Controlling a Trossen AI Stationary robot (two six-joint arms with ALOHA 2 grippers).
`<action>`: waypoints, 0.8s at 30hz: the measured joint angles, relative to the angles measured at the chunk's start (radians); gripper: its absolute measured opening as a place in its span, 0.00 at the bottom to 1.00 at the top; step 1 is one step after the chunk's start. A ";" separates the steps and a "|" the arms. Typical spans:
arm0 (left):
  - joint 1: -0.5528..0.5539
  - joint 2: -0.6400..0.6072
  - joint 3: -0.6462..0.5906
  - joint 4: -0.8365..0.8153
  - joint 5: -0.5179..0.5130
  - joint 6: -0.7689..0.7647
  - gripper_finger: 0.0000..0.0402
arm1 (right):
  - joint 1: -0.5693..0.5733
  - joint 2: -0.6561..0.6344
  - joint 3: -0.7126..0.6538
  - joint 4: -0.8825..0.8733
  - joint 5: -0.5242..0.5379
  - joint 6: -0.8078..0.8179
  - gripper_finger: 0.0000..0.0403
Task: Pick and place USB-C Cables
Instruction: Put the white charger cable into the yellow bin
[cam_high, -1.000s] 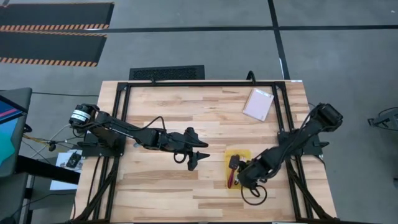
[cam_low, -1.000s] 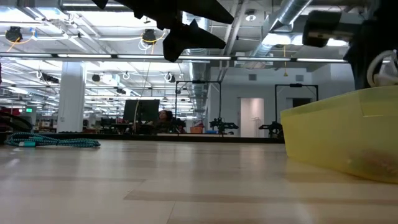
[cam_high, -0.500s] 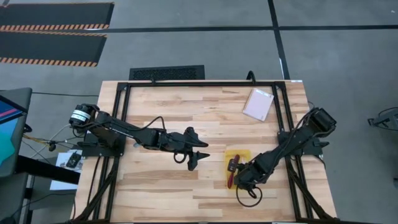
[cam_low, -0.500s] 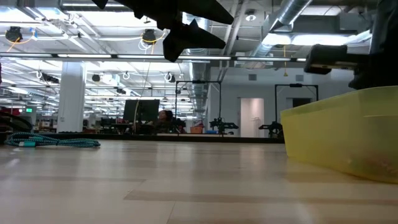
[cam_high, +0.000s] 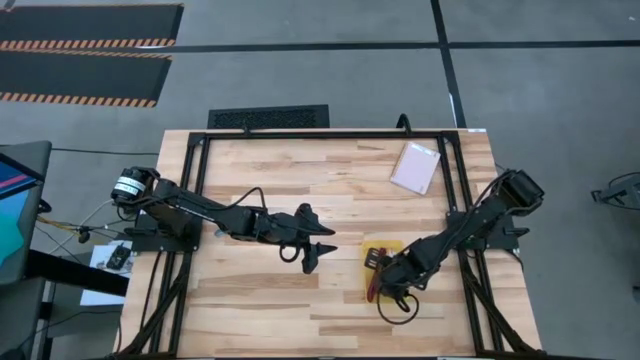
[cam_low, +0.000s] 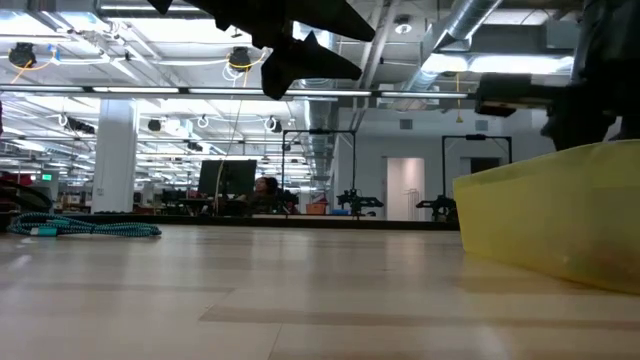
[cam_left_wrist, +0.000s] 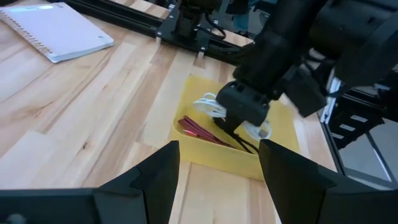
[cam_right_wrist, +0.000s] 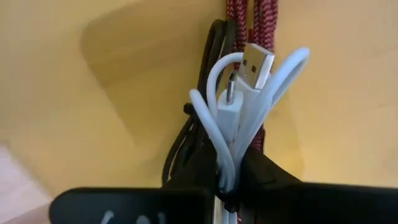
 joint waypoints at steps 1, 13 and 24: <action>0.000 0.000 0.000 -0.002 -0.003 0.000 0.52 | 0.000 -0.008 0.000 0.000 0.000 0.000 0.11; 0.000 0.000 0.000 -0.013 -0.005 0.000 0.52 | -0.034 -0.010 -0.013 0.033 -0.006 0.031 0.11; 0.000 0.000 0.000 -0.015 -0.013 0.000 0.52 | -0.046 -0.009 -0.014 0.041 -0.058 0.036 0.11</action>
